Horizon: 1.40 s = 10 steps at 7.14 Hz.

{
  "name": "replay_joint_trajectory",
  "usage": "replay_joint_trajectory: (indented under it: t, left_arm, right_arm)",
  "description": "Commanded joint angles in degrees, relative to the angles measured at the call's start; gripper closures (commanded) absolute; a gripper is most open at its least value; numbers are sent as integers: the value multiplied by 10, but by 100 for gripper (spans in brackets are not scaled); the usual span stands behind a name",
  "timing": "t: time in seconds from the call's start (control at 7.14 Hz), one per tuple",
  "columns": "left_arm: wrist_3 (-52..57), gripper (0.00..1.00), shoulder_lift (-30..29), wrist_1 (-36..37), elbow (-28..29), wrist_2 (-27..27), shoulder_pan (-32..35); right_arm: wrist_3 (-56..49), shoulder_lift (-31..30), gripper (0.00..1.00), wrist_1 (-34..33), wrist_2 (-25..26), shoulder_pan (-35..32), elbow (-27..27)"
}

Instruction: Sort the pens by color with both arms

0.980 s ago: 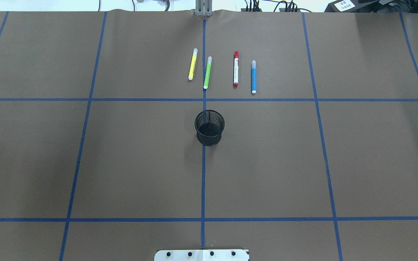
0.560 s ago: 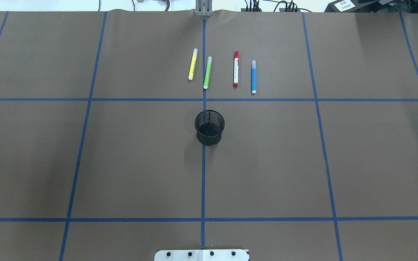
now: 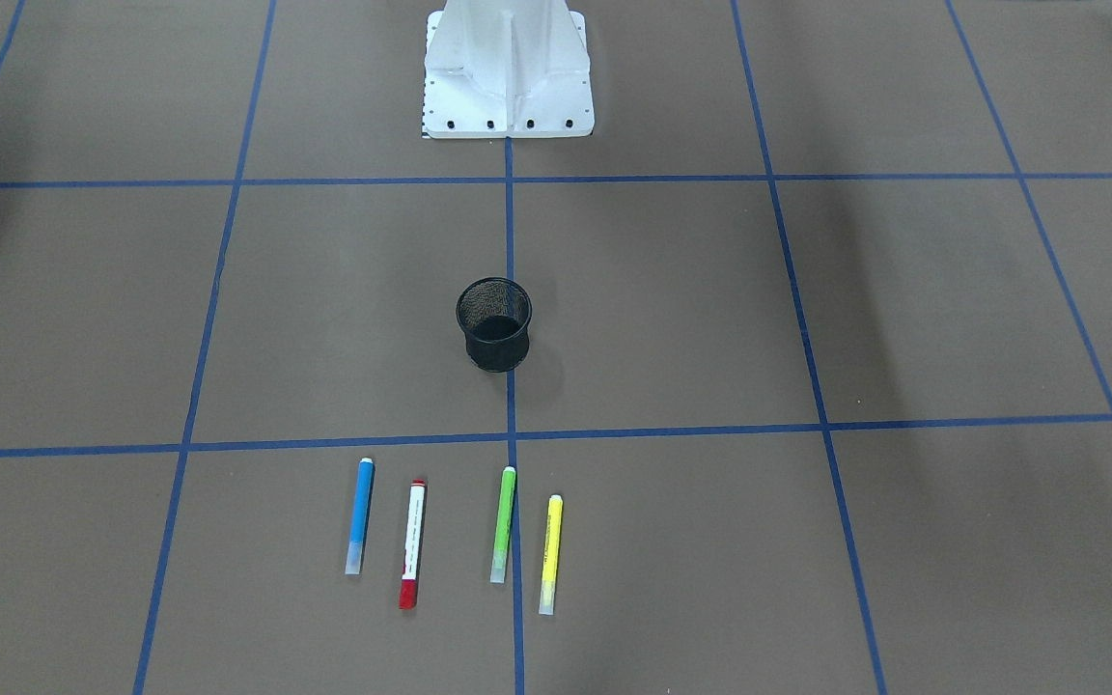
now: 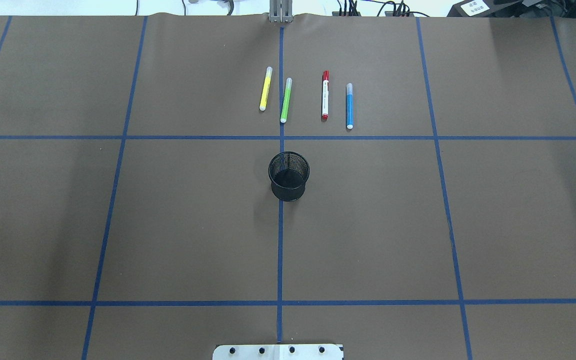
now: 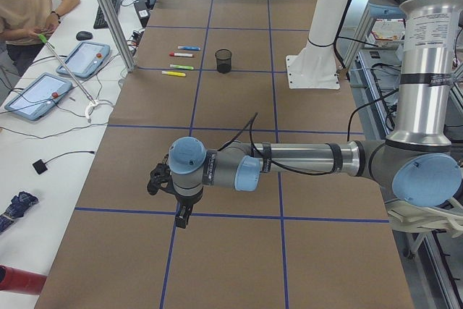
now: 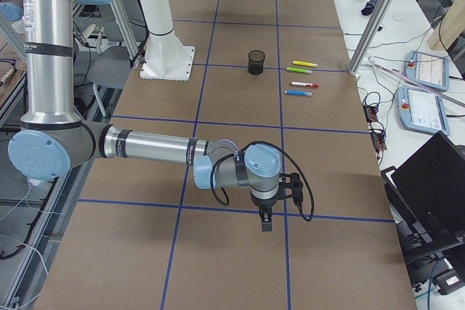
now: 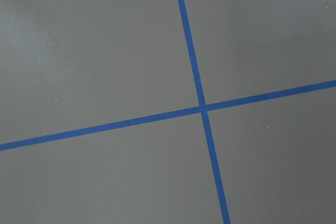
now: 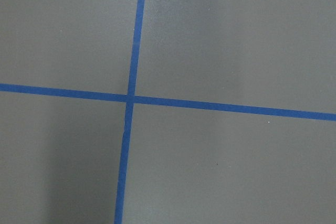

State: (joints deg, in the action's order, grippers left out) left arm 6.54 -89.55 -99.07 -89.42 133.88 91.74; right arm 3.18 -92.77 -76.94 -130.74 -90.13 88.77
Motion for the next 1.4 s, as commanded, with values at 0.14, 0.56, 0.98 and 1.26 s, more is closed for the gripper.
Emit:
replay_joint_trajectory:
  t: [0.14,0.56,0.98,1.26]
  left_arm:
    - [-4,0,0,50,-15,-2,-8]
    - [-2,0,-26,137,-48,0,-9]
    - [1,0,-27,136,-52,0,-9]
    - [1,0,-27,136,-52,0,-9]
  right_arm:
    - [49,-1,0,2,5,22,4]
    - [44,-5,0,5,6,22,3]
    - [42,-5,0,5,3,22,3]
    - [42,-5,0,5,0,22,3]
